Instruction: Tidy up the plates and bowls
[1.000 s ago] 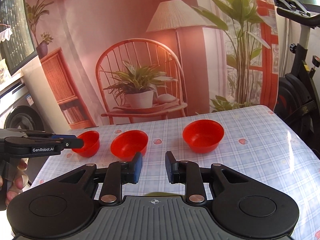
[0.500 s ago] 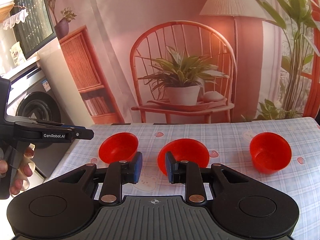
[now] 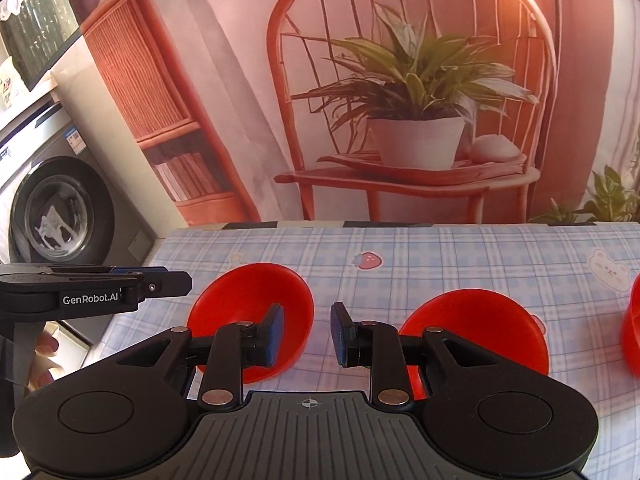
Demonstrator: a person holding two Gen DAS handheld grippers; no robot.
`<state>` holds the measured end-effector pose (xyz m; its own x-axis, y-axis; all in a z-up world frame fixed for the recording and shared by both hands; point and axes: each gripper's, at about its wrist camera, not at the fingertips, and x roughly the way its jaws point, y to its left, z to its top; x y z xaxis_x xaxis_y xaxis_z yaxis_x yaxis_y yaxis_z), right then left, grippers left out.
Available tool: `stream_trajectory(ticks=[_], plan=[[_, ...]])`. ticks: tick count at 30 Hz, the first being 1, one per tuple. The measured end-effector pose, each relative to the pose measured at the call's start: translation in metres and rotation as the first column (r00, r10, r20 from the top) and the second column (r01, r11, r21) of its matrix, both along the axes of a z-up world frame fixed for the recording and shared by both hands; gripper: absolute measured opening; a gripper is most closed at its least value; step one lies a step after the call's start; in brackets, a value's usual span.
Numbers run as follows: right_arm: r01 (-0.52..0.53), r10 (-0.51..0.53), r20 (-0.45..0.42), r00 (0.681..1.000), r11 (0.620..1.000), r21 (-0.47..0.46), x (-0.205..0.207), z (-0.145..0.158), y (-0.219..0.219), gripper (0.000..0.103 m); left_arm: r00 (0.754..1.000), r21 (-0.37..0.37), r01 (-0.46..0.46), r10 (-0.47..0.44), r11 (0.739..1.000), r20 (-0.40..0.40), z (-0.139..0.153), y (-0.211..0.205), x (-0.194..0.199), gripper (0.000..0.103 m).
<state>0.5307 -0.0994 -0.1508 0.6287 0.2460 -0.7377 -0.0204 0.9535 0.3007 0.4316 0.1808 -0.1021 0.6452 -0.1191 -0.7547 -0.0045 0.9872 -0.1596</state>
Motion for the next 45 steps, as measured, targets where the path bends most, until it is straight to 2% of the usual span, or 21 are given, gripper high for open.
stream_trajectory(ticks=[9,18,23,25,27,30,36,41,45], plan=[[-0.005,0.003,-0.077,0.997,1.000,-0.022,0.027,-0.034,0.009,0.025,1.000,0.011,0.014,-0.014,1.000,-0.012,-0.023,0.000,0.010,0.030],[-0.021,0.018,-0.120,0.993,1.000,-0.018,0.034,-0.049,0.016,0.023,0.999,0.040,0.015,-0.013,0.999,-0.052,-0.037,-0.002,0.010,0.029],[-0.009,0.009,-0.138,0.990,1.000,0.001,0.033,-0.053,0.017,0.015,0.996,0.062,-0.017,0.023,0.998,-0.086,-0.047,-0.001,0.008,0.029],[-0.011,0.012,-0.137,0.991,1.000,0.010,0.031,-0.052,0.018,0.013,0.996,0.056,-0.019,0.023,0.998,-0.081,-0.047,-0.001,0.005,0.023],[-0.010,0.013,-0.137,0.990,1.000,0.022,0.029,-0.051,0.018,0.011,0.997,0.052,-0.015,0.019,0.999,-0.073,-0.045,-0.003,0.002,0.013],[0.001,0.006,-0.141,0.990,0.999,0.048,0.023,-0.048,0.018,0.009,0.997,0.076,-0.031,0.036,0.997,-0.066,-0.042,-0.007,-0.006,0.013],[0.019,-0.002,-0.141,0.990,0.993,0.119,-0.001,-0.037,0.016,0.008,0.990,0.091,-0.126,0.131,0.988,-0.050,-0.025,-0.018,-0.032,0.012],[0.021,-0.005,-0.126,0.992,0.992,0.124,-0.028,-0.022,0.010,0.008,0.982,0.051,-0.187,0.187,0.981,0.002,0.002,-0.036,-0.057,0.012],[0.041,-0.025,-0.118,0.993,0.989,0.140,-0.044,-0.010,-0.009,0.008,0.980,0.040,-0.199,0.198,0.979,0.022,0.015,-0.055,-0.067,0.012]])
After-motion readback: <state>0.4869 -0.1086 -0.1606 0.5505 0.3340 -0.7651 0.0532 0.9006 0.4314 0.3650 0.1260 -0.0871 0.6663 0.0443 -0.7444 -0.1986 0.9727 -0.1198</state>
